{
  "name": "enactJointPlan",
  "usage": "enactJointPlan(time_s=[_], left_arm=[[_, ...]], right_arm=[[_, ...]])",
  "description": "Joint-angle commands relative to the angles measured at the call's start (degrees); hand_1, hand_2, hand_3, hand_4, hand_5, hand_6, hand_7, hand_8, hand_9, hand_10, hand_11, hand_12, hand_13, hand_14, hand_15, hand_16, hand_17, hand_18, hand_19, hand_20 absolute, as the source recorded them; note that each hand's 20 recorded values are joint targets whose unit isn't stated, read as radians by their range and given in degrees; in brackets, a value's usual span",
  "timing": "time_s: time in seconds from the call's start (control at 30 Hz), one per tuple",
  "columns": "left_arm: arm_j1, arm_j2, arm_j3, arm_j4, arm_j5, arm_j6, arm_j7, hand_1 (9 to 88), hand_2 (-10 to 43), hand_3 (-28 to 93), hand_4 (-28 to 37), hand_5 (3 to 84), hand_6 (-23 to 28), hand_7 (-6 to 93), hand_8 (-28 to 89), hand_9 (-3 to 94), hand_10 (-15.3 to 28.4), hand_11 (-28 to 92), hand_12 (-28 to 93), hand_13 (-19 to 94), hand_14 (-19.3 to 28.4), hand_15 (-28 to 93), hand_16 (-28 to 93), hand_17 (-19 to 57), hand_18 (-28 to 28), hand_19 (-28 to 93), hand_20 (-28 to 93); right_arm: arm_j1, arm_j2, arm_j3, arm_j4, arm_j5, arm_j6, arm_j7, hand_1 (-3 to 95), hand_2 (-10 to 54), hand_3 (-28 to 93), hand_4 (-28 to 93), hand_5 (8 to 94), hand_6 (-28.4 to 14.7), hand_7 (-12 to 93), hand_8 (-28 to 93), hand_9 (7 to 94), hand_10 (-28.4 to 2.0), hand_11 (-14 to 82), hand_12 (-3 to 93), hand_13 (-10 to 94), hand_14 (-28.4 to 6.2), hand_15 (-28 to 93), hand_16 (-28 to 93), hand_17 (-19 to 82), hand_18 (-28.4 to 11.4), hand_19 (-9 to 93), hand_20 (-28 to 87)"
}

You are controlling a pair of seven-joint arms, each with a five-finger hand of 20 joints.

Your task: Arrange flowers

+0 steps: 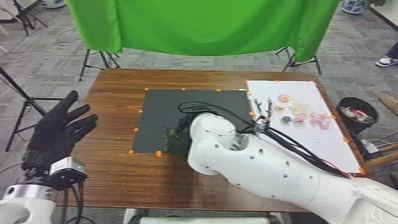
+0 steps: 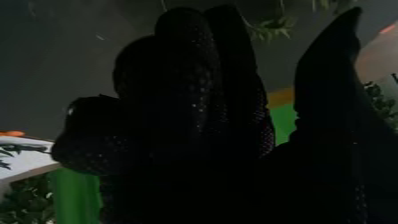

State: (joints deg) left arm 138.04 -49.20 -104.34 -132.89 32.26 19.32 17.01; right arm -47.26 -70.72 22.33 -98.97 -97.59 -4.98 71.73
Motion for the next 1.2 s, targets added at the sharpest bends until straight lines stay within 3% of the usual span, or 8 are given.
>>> enactJointPlan(time_s=[0.03, 0.1, 0.17, 0.3, 0.37, 0.73, 1.0, 1.2], left_arm=[[4.41, 2.60, -0.45, -1.13, -3.67, 2.90, 5.39, 30.6, 6.1, 63, -19.6, 30.7, 6.7, 8.0, -8, 26.1, 18.2, 23, 11, 18, 26.3, 52, -11, -7.2, 28.3, 54, -2], [5.15, 2.41, -0.72, -1.29, -3.93, 2.98, 6.08, 30.6, 6.1, 63, -19.7, 30.7, 6.7, 7.9, -8, 26.1, 18.2, 23, 11, 18, 26.3, 52, -11, -7.2, 28.3, 54, -2], [6.08, 3.32, -1.02, -1.46, -4.71, 3.52, 7.35, 30.7, 6.2, 63, -19.7, 30.7, 6.7, 7.9, -8, 26.1, 18.2, 23, 11, 18, 26.4, 52, -11, -7.2, 28.3, 54, -2], [7.18, 4.02, -1.31, -1.74, -5.48, 4.12, 9.55, 30.5, 6.2, 63, -19.8, 30.6, 6.6, 8.0, -8, 26.1, 18.1, 23, 11, 18, 26.3, 52, -11, -7.2, 28.3, 54, -2], [7.48, 4.02, -1.41, -1.85, -5.33, 3.88, 9.81, 30.5, 6.3, 63, -19.9, 30.6, 6.6, 8.0, -8, 26.0, 18.1, 23, 11, 18, 26.3, 52, -11, -7.2, 28.3, 54, -2], [7.49, 7.01, 0.88, -1.38, -7.80, 4.81, 13.59, 30.5, 6.5, 63, -20.0, 30.6, 6.5, 8.1, -8, 26.1, 18.1, 23, 11, 18, 26.4, 52, -11, -7.2, 28.1, 54, -2], [5.36, 6.49, 1.66, -0.81, -6.61, 3.70, 11.99, 30.5, 6.6, 63, -20.0, 30.6, 6.5, 8.0, -8, 26.1, 18.1, 23, 11, 19, 26.7, 54, -11, -7.0, 28.3, 55, -2], [4.62, 6.45, 2.57, -0.55, -6.47, 3.32, 12.06, 30.4, 6.7, 63, -19.9, 30.6, 6.5, 8.1, -8, 26.1, 18.1, 23, 11, 19, 26.8, 54, -12, -7.0, 28.3, 55, -2]], right_arm=[[2.02, 1.58, 1.33, -2.36, -2.01, -0.30, -2.44, 32.3, -1.4, 65, -22, 87.5, -8.4, 15, -10, 93.7, -14.7, 33.3, 13.0, 94, -6.4, 53, 11, 77, -4.2, 93, -3], [2.21, 3.10, 2.26, -3.45, -1.84, 0.38, -3.47, 31.9, -0.8, 65, -22, 86.8, -8.7, 15, -10, 93.7, -14.9, 31.4, 13.3, 94, -6.8, 52, 11, 76, -4.6, 93, -3], [2.13, 5.33, 3.77, -4.54, -1.95, 0.18, -4.74, 31.6, -0.3, 64, -21, 83.4, -9.4, 13, -10, 93.3, -15.5, 25.7, 15.1, 93, -8.2, 48, 14, 73, -5.6, 93, -5], [2.51, 10.24, 6.37, -5.27, 0.01, 1.82, -5.24, 30.6, 0.6, 65, -21, 68.6, -11.1, 11, -9, 80.5, -19.2, 22.0, 16.2, 83, -12.2, 51, 15, 65, -9.2, 93, -7], [3.23, 13.37, 6.17, -5.22, 0.61, 3.52, -5.49, 30.4, 0.8, 66, -21, 63.2, -11.4, 11, -8, 75.4, -20.0, 21.7, 15.7, 80, -13.1, 53, 14, 64, -10.2, 93, -7], [2.75, 22.56, 7.22, -0.16, 3.75, 4.89, -2.14, 30.5, 0.2, 69, -21, 57.4, -11.7, 10, -8, 70.3, -22.2, 18.5, 14.4, 77, -14.4, 54, 11, 61, -11.0, 93, -10], [2.71, 24.03, 6.15, 3.43, 4.72, 4.66, -0.93, 30.7, 0.1, 69, -22, 56.9, -11.3, 10, -8, 70.7, -22.1, 18.0, 14.2, 78, -14.1, 54, 11, 62, -10.9, 93, -12], [2.87, 23.08, 5.43, 4.79, 5.50, 4.72, -1.32, 30.8, -0.1, 69, -22, 56.5, -10.9, 10, -8, 71.3, -21.7, 18.7, 14.6, 78, -14.0, 54, 11, 62, -10.9, 93, -12]])
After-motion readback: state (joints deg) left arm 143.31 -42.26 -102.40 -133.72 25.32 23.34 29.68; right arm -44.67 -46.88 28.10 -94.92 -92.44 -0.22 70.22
